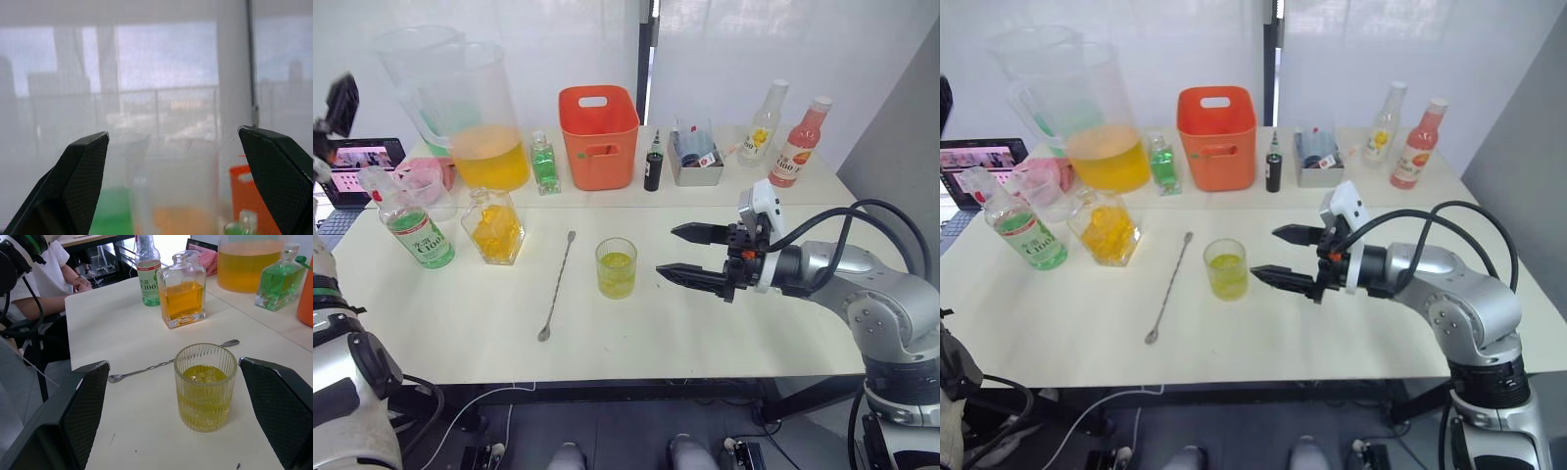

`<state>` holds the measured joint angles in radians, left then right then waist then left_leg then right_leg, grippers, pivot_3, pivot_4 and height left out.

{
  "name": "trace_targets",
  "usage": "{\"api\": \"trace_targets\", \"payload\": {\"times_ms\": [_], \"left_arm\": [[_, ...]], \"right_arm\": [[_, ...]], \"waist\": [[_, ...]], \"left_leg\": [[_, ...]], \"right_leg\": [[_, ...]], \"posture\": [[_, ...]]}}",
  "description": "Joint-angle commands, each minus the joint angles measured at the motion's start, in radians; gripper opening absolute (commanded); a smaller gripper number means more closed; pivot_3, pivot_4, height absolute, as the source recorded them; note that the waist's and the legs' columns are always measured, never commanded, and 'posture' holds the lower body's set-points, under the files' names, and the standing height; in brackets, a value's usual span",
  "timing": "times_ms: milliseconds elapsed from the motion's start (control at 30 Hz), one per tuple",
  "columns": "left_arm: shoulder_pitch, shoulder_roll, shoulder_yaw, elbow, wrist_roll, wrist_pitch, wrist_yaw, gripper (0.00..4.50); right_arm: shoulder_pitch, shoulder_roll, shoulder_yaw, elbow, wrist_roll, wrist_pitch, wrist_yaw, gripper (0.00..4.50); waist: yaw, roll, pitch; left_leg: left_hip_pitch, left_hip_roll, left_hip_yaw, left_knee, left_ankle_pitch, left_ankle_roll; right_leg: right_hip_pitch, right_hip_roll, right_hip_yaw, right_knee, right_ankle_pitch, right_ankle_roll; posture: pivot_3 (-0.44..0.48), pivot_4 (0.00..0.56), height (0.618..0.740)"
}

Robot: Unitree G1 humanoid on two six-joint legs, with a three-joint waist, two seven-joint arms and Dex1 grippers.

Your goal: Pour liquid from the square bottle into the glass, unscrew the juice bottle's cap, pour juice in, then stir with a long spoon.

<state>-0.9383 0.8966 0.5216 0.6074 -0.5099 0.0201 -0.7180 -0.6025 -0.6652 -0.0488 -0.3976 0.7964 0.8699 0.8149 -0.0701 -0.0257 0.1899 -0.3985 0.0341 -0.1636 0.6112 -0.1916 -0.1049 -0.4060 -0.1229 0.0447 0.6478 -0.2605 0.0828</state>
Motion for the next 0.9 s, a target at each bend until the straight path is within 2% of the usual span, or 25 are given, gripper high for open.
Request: {"api": "trace_targets", "payload": {"times_ms": [33, 133, 267, 433, 500, 667, 767, 900], "left_arm": [[0.144, 0.015, -0.081, -0.328, -0.095, 0.188, -0.139, 4.47], [0.284, 0.019, -0.088, -0.564, -0.202, 0.338, -0.174, 4.47], [0.464, 0.009, -0.075, -0.781, -0.286, 0.455, -0.176, 4.47], [0.733, -0.010, -0.033, -0.928, -0.283, 0.489, -0.191, 4.47], [0.858, -0.037, 0.005, -0.924, -0.257, 0.463, -0.207, 4.47], [1.052, -0.058, 0.091, -0.836, -0.209, 0.379, -0.307, 4.47], [1.104, -0.059, 0.151, -0.704, -0.159, 0.292, -0.346, 4.47], [1.136, -0.043, 0.173, -0.547, -0.080, 0.165, -0.399, 4.47]], "right_arm": [[-0.019, 0.001, -0.007, -0.008, 0.001, -0.029, 0.015, 4.50], [-0.027, 0.000, 0.001, -0.003, -0.003, -0.036, 0.028, 4.50], [-0.015, -0.023, 0.021, -0.003, -0.033, -0.049, 0.047, 4.50], [0.069, -0.062, 0.018, -0.014, -0.110, -0.123, 0.059, 4.50], [0.135, -0.090, -0.020, -0.015, -0.135, -0.171, 0.079, 4.50], [0.295, -0.163, -0.128, 0.039, -0.155, -0.244, 0.146, 4.50], [0.397, -0.172, -0.209, 0.121, -0.173, -0.318, 0.176, 4.50], [0.535, -0.191, -0.313, 0.215, -0.194, -0.412, 0.246, 4.50]], "waist": [[-0.001, 0.001, 0.000], [0.000, 0.002, 0.000], [-0.002, 0.002, 0.000], [0.001, 0.002, 0.000], [0.002, 0.002, 0.000], [0.015, 0.002, 0.000], [0.028, 0.002, 0.000], [0.036, 0.002, 0.000]], "left_leg": [[0.001, 0.000, 0.000, -0.001, 0.000, 0.000], [0.002, 0.000, 0.000, -0.001, 0.000, 0.000], [0.001, 0.000, 0.000, -0.001, 0.000, 0.000], [0.002, 0.000, 0.001, -0.002, 0.000, 0.001], [0.002, 0.000, 0.001, -0.001, 0.000, 0.001], [0.002, 0.000, 0.002, -0.001, 0.000, 0.001], [0.002, 0.000, 0.003, -0.001, -0.001, 0.001], [0.003, 0.000, 0.003, -0.001, -0.001, 0.001]], "right_leg": [[0.000, 0.000, 0.001, 0.000, 0.000, 0.000], [0.001, 0.000, 0.001, 0.001, 0.000, 0.000], [0.000, 0.000, 0.001, 0.000, 0.000, 0.000], [0.000, 0.000, 0.001, -0.001, 0.000, 0.000], [0.000, 0.000, 0.001, -0.001, 0.000, -0.001], [0.001, 0.000, 0.002, -0.001, -0.001, -0.001], [0.002, 0.000, 0.002, -0.002, -0.001, -0.001], [0.002, 0.000, 0.002, -0.002, -0.001, -0.001]], "posture": [[0.000, 0.150, 0.740], [0.000, 0.150, 0.740], [0.000, 0.150, 0.740], [0.000, 0.150, 0.740], [0.000, 0.150, 0.740], [0.000, 0.150, 0.740], [0.000, 0.150, 0.740], [0.000, 0.150, 0.740]]}}
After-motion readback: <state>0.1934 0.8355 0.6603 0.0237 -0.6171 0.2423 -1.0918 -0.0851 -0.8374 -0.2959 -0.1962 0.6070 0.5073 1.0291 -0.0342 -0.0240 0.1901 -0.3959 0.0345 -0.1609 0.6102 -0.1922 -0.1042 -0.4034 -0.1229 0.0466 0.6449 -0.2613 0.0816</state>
